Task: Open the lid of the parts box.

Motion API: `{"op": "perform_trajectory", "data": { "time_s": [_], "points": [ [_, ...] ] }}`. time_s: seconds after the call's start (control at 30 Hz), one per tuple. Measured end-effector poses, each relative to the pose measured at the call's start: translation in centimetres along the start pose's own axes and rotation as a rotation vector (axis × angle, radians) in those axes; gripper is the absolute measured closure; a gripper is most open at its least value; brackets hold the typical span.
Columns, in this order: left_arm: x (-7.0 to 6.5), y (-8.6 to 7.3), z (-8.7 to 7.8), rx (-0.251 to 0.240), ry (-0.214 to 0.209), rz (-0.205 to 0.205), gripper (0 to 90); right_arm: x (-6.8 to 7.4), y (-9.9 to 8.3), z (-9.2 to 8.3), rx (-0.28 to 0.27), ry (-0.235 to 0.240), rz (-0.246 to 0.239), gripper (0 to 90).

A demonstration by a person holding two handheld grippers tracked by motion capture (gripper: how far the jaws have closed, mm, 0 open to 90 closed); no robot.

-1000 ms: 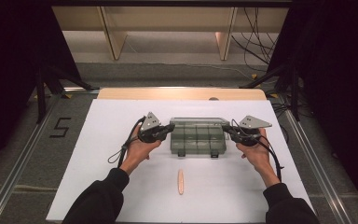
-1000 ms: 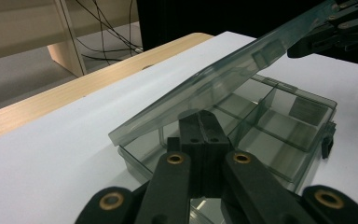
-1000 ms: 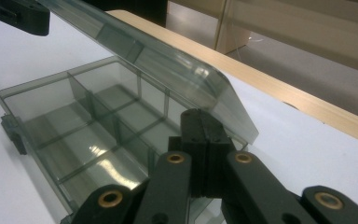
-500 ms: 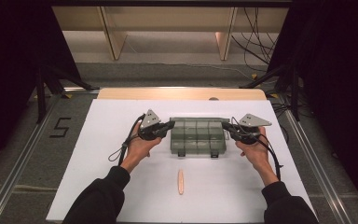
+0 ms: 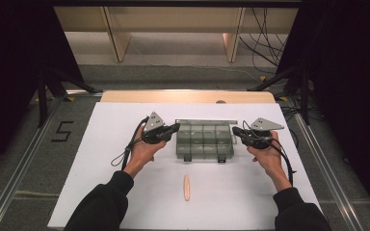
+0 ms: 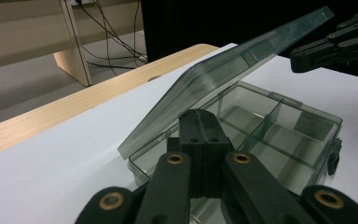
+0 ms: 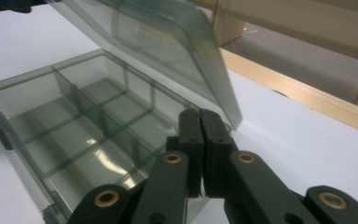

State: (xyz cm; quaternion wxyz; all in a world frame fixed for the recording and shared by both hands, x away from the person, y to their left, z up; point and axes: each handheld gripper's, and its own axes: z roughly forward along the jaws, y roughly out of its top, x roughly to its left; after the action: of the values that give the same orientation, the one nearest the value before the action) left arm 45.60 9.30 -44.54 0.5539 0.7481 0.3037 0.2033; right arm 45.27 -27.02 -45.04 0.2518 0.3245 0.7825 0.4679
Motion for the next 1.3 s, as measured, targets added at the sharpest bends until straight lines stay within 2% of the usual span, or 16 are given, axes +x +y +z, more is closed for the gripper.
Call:
{"op": "perform_trajectory", "data": {
  "time_s": [0.07, 0.17, 0.23, 0.3, 0.37, 0.43, 0.53, 0.77, 0.87, 0.97, 1.0, 1.03, 1.2, 1.23, 1.27, 1.3],
  "points": [
    [0.0, 0.0, 0.0, 0.001, 0.0, 0.0, 89.9, -0.1, 0.0, -0.1, 0.0, -0.004, 0.005, 87.6],
    [0.0, 0.0, 0.0, 0.003, 0.002, 0.002, 89.8, -0.6, -0.1, 0.1, 0.007, -0.032, 0.045, 69.1],
    [0.0, 0.0, 0.0, 0.004, 0.002, 0.003, 89.8, -0.8, -0.1, 0.2, 0.003, -0.044, 0.049, 65.9],
    [0.0, 0.0, 0.0, 0.004, 0.001, 0.001, 89.9, -1.2, 0.0, 0.5, -0.018, -0.044, 0.064, 53.2],
    [0.0, 0.0, 0.0, 0.005, 0.003, 0.004, 89.8, -1.3, 0.2, 0.7, -0.035, -0.051, 0.062, 50.8],
    [0.0, 0.0, 0.0, 0.007, 0.003, -0.001, 89.8, -1.2, 0.5, 0.9, -0.027, -0.022, 0.077, 50.4],
    [0.0, 0.0, 0.0, 0.011, 0.001, 0.0, 89.8, -1.1, 0.7, 1.1, -0.033, -0.032, 0.067, 52.2],
    [-0.5, -0.5, -0.3, 0.041, -0.008, 0.001, 88.5, -0.9, 0.6, 1.5, -0.016, -0.037, 0.046, 66.8],
    [-0.5, -0.8, -0.4, 0.06, -0.007, -0.015, 83.3, -0.8, 0.7, 1.5, -0.028, -0.031, 0.043, 72.2],
    [-1.1, -1.4, -0.5, 0.121, -0.025, -0.039, 79.0, -0.7, 0.9, 1.6, -0.033, -0.039, 0.043, 75.7],
    [-1.1, -1.4, -0.5, 0.121, -0.025, -0.039, 77.8, -0.7, 0.9, 1.6, -0.035, -0.043, 0.042, 76.2],
    [-1.5, -1.4, -0.6, 0.164, -0.017, -0.011, 75.9, -0.7, 0.9, 1.6, -0.033, -0.049, 0.044, 76.9],
    [-2.0, -1.6, -0.3, 0.205, -0.009, -0.039, 70.6, -0.6, 1.0, 1.6, -0.031, -0.061, 0.055, 78.0],
    [-1.9, -1.7, -0.3, 0.246, -0.006, -0.013, 68.1, -0.6, 1.1, 1.6, -0.038, -0.072, 0.055, 78.5],
    [-1.9, -1.7, -0.3, 0.246, -0.006, -0.013, 67.4, -0.6, 1.1, 1.6, -0.038, -0.072, 0.055, 78.5],
    [-1.9, -1.9, -0.1, 0.247, 0.011, -0.038, 66.1, -0.6, 1.1, 1.6, -0.034, -0.071, 0.059, 78.8]
  ]
}}
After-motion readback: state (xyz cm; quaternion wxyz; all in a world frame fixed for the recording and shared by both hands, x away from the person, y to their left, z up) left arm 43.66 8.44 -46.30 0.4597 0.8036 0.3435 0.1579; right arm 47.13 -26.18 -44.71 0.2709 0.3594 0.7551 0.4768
